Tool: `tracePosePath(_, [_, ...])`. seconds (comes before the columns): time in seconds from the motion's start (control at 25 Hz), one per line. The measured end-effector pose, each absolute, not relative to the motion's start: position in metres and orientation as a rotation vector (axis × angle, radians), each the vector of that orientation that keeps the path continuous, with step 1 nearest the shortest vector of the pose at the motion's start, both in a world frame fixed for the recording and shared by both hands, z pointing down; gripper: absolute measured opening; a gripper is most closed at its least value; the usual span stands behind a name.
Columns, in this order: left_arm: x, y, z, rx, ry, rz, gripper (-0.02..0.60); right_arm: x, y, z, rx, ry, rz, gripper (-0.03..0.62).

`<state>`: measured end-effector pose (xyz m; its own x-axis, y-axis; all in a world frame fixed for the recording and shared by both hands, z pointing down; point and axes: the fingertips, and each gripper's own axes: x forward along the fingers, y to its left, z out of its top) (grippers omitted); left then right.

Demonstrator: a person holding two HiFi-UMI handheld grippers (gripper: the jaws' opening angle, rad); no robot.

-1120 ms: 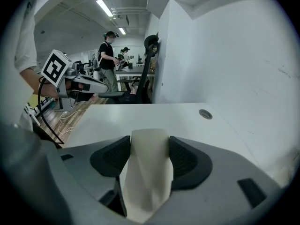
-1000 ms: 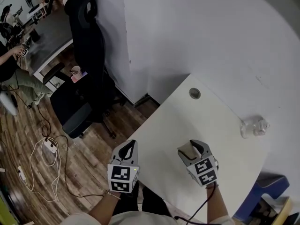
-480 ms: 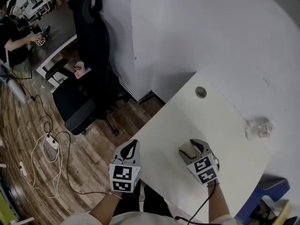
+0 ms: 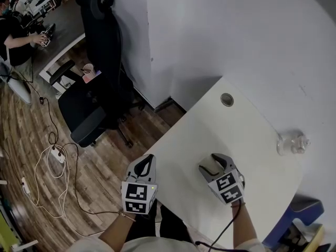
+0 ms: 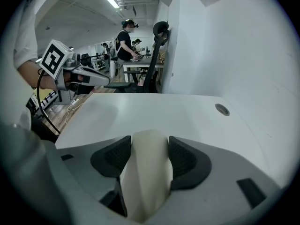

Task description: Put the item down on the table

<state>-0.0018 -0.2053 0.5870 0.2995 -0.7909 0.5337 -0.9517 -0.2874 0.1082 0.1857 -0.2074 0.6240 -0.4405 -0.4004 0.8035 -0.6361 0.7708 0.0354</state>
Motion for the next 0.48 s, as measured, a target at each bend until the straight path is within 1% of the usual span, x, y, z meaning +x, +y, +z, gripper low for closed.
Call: tracePosePath(0.48, [0.0015, -0.2037, 0.5927, 2.157, -1.545, 0.549, 0.021, 0.1860, -0.2082, 0.6275, 0.768, -2.060, 0.401, 0.275])
